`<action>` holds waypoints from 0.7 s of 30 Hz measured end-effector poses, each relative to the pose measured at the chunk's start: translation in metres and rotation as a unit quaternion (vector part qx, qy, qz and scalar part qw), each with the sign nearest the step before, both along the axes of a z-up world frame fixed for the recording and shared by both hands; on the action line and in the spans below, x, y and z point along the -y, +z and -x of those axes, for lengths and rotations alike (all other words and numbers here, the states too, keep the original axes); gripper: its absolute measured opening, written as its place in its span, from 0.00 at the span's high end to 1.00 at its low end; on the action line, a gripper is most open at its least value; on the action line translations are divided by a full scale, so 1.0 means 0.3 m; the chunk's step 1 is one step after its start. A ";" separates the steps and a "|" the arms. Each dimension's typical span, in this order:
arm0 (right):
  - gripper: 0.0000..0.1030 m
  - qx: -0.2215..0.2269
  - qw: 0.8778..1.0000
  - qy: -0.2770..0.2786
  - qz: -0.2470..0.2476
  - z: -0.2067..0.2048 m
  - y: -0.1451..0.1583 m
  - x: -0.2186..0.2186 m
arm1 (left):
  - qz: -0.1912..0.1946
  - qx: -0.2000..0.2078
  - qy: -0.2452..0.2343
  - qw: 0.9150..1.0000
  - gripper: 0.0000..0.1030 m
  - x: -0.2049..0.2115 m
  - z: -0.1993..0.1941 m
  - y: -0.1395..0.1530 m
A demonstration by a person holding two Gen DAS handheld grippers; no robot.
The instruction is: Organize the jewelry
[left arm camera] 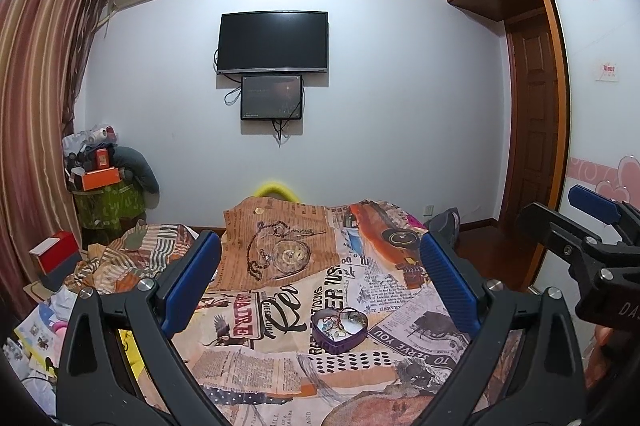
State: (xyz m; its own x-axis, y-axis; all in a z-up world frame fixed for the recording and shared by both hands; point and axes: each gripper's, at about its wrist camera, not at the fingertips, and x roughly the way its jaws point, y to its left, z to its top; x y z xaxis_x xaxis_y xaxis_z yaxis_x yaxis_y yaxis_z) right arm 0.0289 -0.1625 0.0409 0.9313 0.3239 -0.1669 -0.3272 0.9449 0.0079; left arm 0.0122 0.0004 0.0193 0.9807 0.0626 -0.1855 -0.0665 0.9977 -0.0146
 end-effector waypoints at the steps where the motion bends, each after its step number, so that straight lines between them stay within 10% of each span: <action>1: 0.02 -0.001 1.000 -0.001 0.000 -0.001 0.000 0.000 | 0.001 -0.001 0.000 1.000 0.03 0.000 -0.001 0.000; 21: 0.02 0.000 1.000 -0.006 0.000 -0.001 -0.002 0.007 | 0.009 -0.008 -0.008 1.000 0.03 -0.010 -0.013 -0.004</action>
State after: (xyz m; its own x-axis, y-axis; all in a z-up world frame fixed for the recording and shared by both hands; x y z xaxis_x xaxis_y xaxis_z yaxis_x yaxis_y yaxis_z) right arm 0.0293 -0.1644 0.0404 0.9353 0.3125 -0.1660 -0.3156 0.9489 0.0079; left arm 0.0160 0.0034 0.0181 0.9784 0.0432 -0.2022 -0.0507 0.9982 -0.0323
